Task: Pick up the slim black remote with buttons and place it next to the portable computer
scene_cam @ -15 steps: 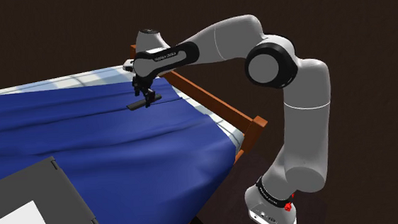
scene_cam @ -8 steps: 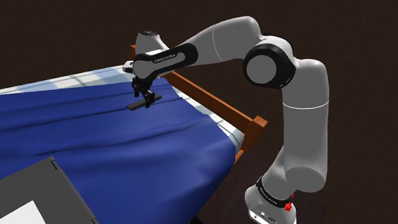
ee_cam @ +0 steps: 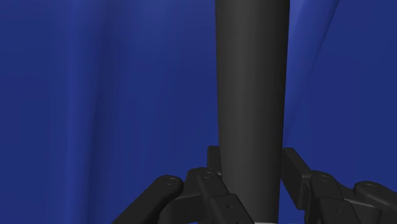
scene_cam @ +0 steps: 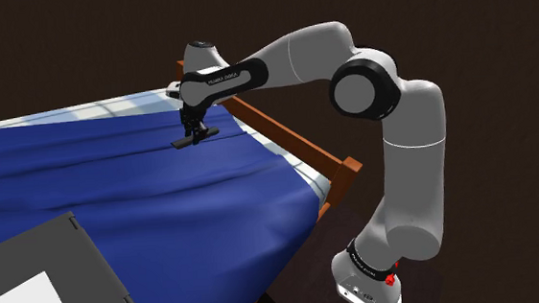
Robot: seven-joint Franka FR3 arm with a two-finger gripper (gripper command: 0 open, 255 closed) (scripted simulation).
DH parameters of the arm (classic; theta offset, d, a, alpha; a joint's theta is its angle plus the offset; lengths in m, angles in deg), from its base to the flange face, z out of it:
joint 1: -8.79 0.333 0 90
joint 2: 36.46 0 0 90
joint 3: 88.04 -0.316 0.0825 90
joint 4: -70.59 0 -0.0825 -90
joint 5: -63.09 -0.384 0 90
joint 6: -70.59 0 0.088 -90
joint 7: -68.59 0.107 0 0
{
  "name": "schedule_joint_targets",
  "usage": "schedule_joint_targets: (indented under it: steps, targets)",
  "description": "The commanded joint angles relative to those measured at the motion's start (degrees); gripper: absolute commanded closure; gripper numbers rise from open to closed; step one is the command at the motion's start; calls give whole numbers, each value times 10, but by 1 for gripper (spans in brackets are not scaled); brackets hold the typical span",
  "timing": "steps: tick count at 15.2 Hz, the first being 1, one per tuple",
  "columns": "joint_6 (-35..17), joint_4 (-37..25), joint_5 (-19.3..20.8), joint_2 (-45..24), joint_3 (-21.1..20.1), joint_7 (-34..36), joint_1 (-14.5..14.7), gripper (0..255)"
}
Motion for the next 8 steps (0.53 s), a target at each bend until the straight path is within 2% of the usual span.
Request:
schedule_joint_targets:
  steps: [1, 8]
  targets:
    - [0, 1, 0, -1, 0, 0, 0, 255]
    - [30, -11, 1, 17, 1, 0, 0, 255]
